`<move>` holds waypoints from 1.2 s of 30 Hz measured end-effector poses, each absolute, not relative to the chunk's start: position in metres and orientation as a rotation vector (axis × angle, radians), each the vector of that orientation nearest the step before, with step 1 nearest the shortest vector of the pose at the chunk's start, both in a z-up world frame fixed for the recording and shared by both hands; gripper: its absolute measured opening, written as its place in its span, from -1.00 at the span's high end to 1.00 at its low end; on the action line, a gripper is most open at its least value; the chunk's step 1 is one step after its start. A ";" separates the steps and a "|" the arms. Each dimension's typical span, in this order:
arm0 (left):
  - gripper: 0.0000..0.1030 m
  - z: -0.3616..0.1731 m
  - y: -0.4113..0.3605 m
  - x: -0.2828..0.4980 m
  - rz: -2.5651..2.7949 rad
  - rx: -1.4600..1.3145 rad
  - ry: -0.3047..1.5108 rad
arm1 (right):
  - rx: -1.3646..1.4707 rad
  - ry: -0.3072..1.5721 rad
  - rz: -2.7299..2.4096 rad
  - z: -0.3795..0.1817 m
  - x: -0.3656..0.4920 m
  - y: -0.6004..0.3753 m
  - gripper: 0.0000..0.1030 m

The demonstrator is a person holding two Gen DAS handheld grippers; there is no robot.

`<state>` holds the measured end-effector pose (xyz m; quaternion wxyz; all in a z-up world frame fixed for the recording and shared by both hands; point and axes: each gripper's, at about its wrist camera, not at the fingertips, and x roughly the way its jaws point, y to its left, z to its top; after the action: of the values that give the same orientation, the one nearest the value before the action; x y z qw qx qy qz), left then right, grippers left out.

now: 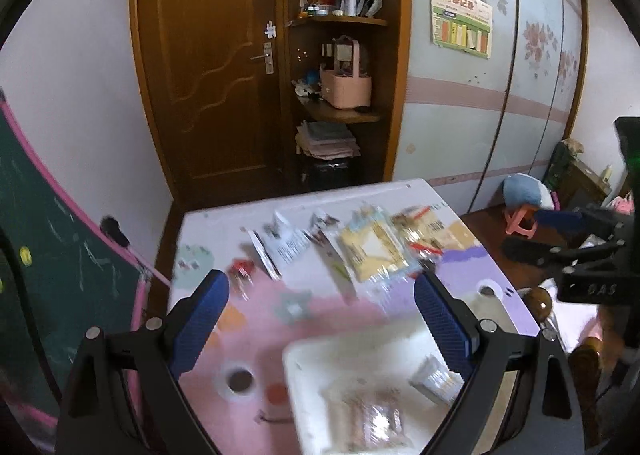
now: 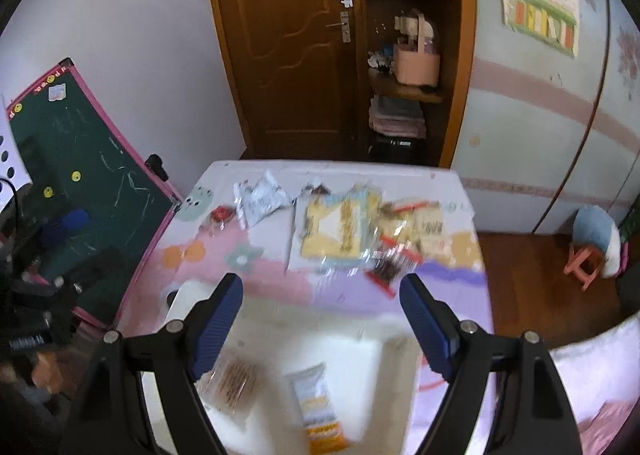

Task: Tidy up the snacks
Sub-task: 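Move both grippers back over the snack pile, then grasp the white wrapper with the left gripper while the right grasps the yellow cake bag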

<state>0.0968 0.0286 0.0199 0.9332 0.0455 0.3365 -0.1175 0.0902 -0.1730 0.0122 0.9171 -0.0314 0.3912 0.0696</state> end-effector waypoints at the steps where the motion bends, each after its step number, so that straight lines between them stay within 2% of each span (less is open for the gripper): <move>1: -0.82 0.027 0.030 0.105 -0.237 0.099 0.687 | -0.095 0.780 0.133 0.023 0.099 -0.172 -0.63; 6: -0.82 0.062 0.038 0.172 -0.212 0.129 0.730 | -0.163 0.746 0.099 0.060 0.153 -0.169 -0.89; 12: -0.82 0.072 0.040 0.248 -0.145 0.201 0.756 | -0.116 0.742 0.077 0.076 0.218 -0.176 -0.92; 16: -0.82 0.050 0.039 0.295 -0.150 0.214 0.822 | -0.084 0.816 0.097 0.057 0.261 -0.179 -0.92; 27: -0.82 -0.108 0.025 0.367 -0.186 0.349 1.069 | -0.038 1.176 0.143 -0.109 0.326 -0.187 -0.85; 31: -0.82 -0.145 0.020 0.380 -0.201 0.342 1.122 | 0.035 1.276 0.148 -0.154 0.336 -0.197 -0.83; 36: -0.82 -0.176 0.016 0.397 -0.216 0.315 1.169 | 0.055 1.330 0.143 -0.184 0.343 -0.195 -0.83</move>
<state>0.3965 0.0159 -0.1755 0.8168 0.1477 0.5484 -0.1014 0.3426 -0.1955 -0.1840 0.7842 0.0253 0.6164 0.0663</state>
